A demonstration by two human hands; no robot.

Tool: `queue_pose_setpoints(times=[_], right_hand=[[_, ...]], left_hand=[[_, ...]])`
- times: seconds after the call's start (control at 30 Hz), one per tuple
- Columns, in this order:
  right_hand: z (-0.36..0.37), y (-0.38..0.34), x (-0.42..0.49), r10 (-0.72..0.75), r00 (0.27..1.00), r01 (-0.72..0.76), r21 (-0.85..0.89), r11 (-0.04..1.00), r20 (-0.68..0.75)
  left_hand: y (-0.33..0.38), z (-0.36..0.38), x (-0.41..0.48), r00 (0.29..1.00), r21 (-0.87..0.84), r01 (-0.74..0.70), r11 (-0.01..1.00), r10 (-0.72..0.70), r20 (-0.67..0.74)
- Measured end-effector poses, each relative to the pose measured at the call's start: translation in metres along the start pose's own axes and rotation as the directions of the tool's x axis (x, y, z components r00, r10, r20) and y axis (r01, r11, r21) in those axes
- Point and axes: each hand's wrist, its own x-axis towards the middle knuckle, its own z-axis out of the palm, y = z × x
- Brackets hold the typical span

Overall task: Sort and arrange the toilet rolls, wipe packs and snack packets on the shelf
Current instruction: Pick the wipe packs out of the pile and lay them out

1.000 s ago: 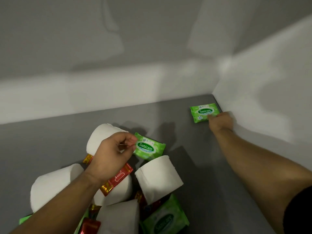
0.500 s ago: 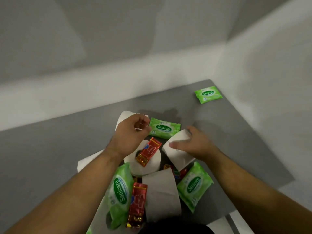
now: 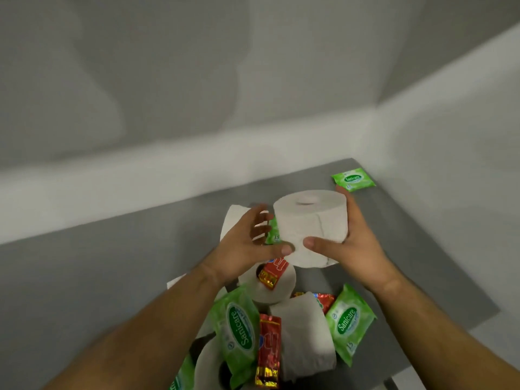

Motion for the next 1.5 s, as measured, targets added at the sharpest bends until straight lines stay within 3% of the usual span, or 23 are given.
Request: queue_pose_setpoints(times=[0.13, 0.23, 0.37, 0.5, 0.63, 0.7, 0.83, 0.97, 1.1, 1.23, 1.37, 1.5], right_hand=[[0.046, -0.027, 0.016, -0.113, 0.987, 0.101, 0.104, 0.989, 0.116], [0.069, -0.037, 0.028, -0.080, 0.980, 0.066, 0.080, 0.995, 0.184], [0.084, -0.026, 0.037, -0.032, 0.963, 0.060, -0.096, 0.994, 0.268], [0.089, -0.005, 0.027, 0.083, 0.981, -0.052, -0.176, 0.983, 0.174], [0.092, 0.015, 0.005, 0.156, 0.974, -0.127, -0.177, 0.976, 0.163], [0.093, 0.025, -0.005, 0.182, 0.970, -0.150, -0.194, 0.970, 0.161], [0.094, 0.038, -0.020, 0.191, 0.969, -0.164, -0.171, 0.972, 0.155], [0.083, 0.040, -0.023, 0.179, 0.976, -0.136, -0.287, 0.948, 0.126], [0.075, 0.040, -0.022, 0.170, 0.982, -0.139, -0.297, 0.945, 0.081], [0.065, 0.046, -0.024, 0.196, 0.980, -0.174, -0.308, 0.935, 0.041], [0.054, 0.048, -0.027, 0.220, 0.976, -0.211, -0.296, 0.932, -0.002], [0.043, 0.045, -0.030, 0.214, 0.975, -0.221, -0.306, 0.926, -0.058]], left_hand=[[0.017, -0.020, -0.002, 0.992, -0.091, -0.104, 0.990, 0.110, 0.062], [0.022, -0.044, -0.006, 0.991, -0.039, -0.134, 0.990, 0.133, -0.011], [0.010, -0.082, -0.011, 0.945, 0.030, -0.166, 0.986, 0.168, -0.282], [-0.016, -0.122, -0.010, 0.824, 0.083, -0.180, 0.980, 0.197, -0.531], [-0.038, -0.150, -0.003, 0.723, 0.235, -0.104, 0.967, 0.235, -0.649], [-0.055, -0.161, 0.002, 0.694, 0.225, -0.035, 0.974, 0.185, -0.696], [-0.086, -0.167, 0.014, 0.704, 0.222, 0.116, 0.968, 0.078, -0.706], [-0.097, -0.163, 0.026, 0.703, 0.245, 0.158, 0.956, 0.065, -0.709], [-0.107, -0.165, 0.030, 0.716, 0.246, 0.222, 0.944, 0.014, -0.698], [-0.109, -0.169, 0.026, 0.749, 0.213, 0.323, 0.922, -0.112, -0.653], [-0.097, -0.153, 0.006, 0.653, 0.213, 0.538, 0.816, -0.243, -0.717], [-0.071, -0.117, -0.017, 0.653, 0.375, 0.519, 0.768, -0.073, -0.754]])
